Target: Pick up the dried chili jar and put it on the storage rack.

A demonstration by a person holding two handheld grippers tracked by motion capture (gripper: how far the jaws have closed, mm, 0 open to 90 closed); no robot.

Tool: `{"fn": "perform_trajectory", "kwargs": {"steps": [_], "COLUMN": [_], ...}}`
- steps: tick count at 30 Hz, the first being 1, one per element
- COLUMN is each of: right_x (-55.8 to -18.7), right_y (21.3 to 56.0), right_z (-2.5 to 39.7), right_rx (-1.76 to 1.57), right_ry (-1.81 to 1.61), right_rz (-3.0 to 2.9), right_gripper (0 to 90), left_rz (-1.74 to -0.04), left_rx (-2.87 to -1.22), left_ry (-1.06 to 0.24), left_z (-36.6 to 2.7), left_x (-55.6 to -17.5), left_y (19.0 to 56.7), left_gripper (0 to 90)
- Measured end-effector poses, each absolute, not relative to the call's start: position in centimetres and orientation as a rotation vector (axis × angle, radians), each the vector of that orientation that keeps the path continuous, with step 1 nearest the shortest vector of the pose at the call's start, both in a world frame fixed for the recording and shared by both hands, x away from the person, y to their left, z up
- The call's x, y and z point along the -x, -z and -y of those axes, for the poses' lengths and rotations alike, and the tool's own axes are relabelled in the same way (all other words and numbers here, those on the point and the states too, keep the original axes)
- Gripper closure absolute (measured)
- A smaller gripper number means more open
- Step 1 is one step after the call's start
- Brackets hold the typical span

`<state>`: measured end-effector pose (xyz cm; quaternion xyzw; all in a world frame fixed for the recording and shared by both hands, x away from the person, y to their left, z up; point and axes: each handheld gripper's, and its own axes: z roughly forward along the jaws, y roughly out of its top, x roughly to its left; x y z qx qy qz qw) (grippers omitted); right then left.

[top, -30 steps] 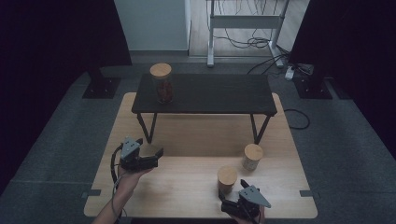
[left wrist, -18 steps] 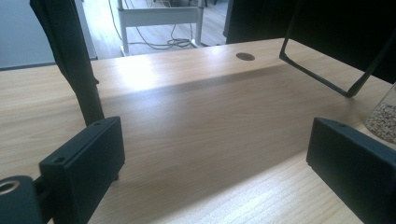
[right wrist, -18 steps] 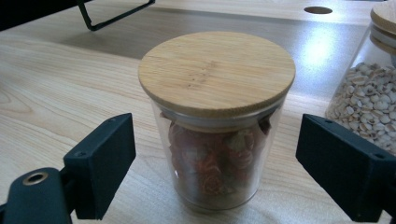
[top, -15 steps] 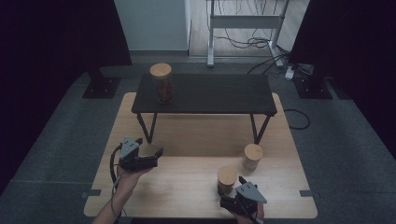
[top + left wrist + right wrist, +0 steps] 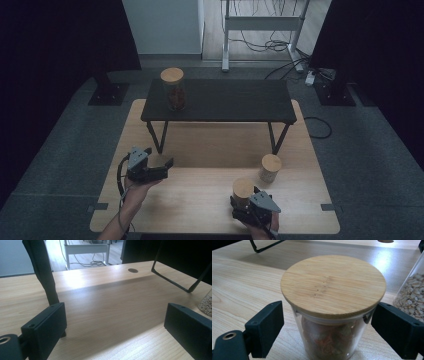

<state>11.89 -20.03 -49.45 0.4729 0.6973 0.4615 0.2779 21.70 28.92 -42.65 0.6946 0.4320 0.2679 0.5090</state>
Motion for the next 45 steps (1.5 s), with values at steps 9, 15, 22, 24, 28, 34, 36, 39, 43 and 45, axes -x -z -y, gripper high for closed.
{"fn": "perform_trajectory", "kwargs": {"steps": [9, 15, 22, 24, 28, 34, 36, 39, 43, 45], "right_x": [-12.3, -12.6, -12.6, -12.5, -12.5, -12.2, -12.1, -12.1, -12.0, -12.2], "right_y": [49.4, 49.4, 49.3, 49.3, 49.5, 49.6, 49.7, 49.7, 49.9, 49.9], "right_z": [19.4, 19.1, 19.2, 19.2, 19.1, 18.9, 18.9, 19.1, 19.3, 19.7], "right_rx": [-1.276, -1.292, -1.304, -1.298, -1.29, -1.294, -1.307, -1.312, -1.308, -1.303], "right_ry": [-1.216, -1.198, -1.195, -1.198, -1.199, -1.196, -1.198, -1.209, -1.229, -1.25], "right_rz": [-1.866, -1.863, -1.861, -1.865, -1.858, -1.832, -1.819, -1.815, -1.809, -1.828], "right_gripper": [12.9, 16.2, 21.9, 24.9, 25.5, 26.1, 26.1, 26.2, 26.3, 26.3], "left_rz": [-1.045, -1.048, -1.057, -1.055, -1.057, -1.056, -1.056, -1.058, -1.061, -1.064], "left_rx": [-1.676, -1.681, -1.681, -1.682, -1.685, -1.693, -1.694, -1.693, -1.693, -1.692], "left_ry": [-0.649, -0.649, -0.651, -0.652, -0.65, -0.651, -0.651, -0.65, -0.652, -0.652], "left_z": [-28.9, -28.8, -28.9, -28.9, -28.8, -28.7, -28.7, -28.7, -28.7, -28.7], "left_x": [-21.7, -21.8, -21.9, -21.9, -21.9, -21.9, -21.9, -21.9, -21.9, -21.9], "left_y": [42.8, 42.9, 43.0, 43.0, 43.0, 43.1, 43.1, 43.1, 43.1, 43.1], "left_gripper": [3.9, 3.8, 3.8, 3.8, 3.8, 3.8, 3.8, 3.8, 3.8, 3.7]}}
